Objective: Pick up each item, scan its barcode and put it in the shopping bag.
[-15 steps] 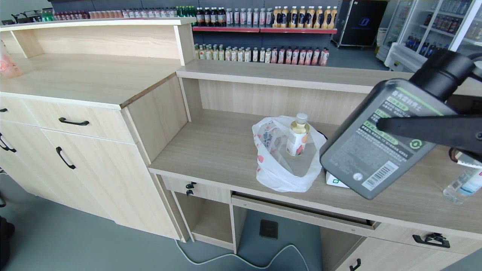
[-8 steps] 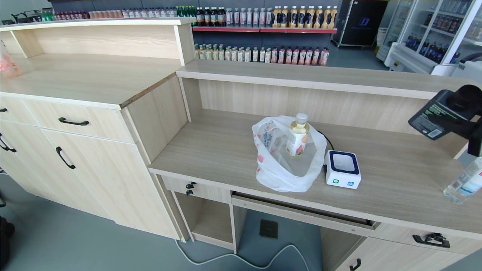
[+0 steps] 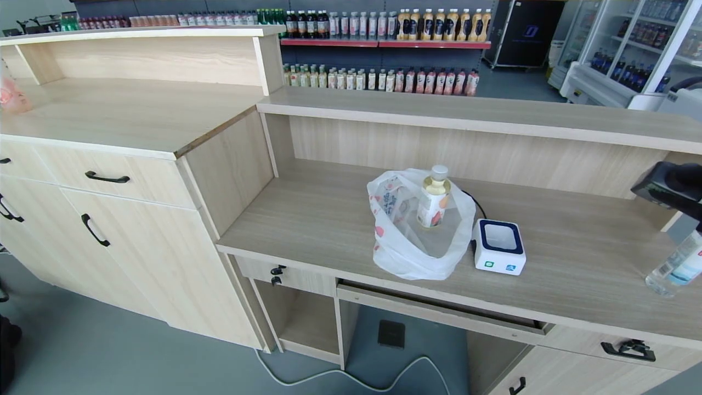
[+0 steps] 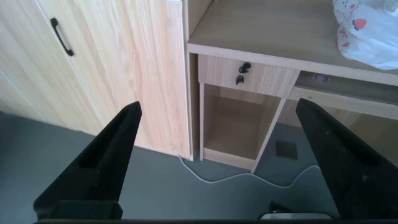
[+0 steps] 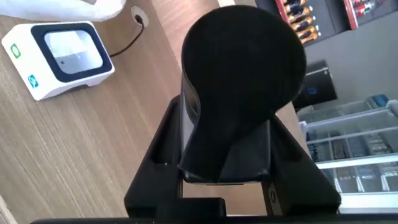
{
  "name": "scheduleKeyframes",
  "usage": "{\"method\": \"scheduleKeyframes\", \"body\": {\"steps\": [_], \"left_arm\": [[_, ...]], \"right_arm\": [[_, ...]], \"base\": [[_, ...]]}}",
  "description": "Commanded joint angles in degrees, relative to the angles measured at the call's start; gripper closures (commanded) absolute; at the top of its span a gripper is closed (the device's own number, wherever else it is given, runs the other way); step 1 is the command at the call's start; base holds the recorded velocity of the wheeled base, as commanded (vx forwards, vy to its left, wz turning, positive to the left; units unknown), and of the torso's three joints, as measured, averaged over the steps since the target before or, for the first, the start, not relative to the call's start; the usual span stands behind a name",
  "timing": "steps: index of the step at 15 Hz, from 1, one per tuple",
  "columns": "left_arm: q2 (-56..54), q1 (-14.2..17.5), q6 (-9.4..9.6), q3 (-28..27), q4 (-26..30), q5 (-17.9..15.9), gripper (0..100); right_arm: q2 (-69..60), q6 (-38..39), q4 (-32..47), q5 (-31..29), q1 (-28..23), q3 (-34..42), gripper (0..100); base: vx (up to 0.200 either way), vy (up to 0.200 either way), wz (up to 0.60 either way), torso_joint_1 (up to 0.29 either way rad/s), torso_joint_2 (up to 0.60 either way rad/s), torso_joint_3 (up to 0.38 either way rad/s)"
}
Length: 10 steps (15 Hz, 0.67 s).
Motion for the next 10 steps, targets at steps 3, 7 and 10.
{"method": "scheduleKeyframes", "body": {"steps": [3,7,10], "left_arm": [[-0.02,0.04,-0.01,0.0,0.01,0.0,0],[-0.02,0.04,-0.01,0.0,0.01,0.0,0],[-0.02,0.04,-0.01,0.0,0.01,0.0,0]], "right_arm": [[4.95,-4.2,-6.93,-2.96,3.14,0.77,100],[8.64,-11.76,-9.13,-2.17,3.4,1.38,100],[9.69,-15.89,-10.01,1.0,3.4,4.81,100]], "base": [[0.0,0.0,0.6,0.001,0.0,0.002],[0.0,0.0,0.0,0.0,0.0,0.0],[0.0,0.0,0.0,0.0,0.0,0.0]]}}
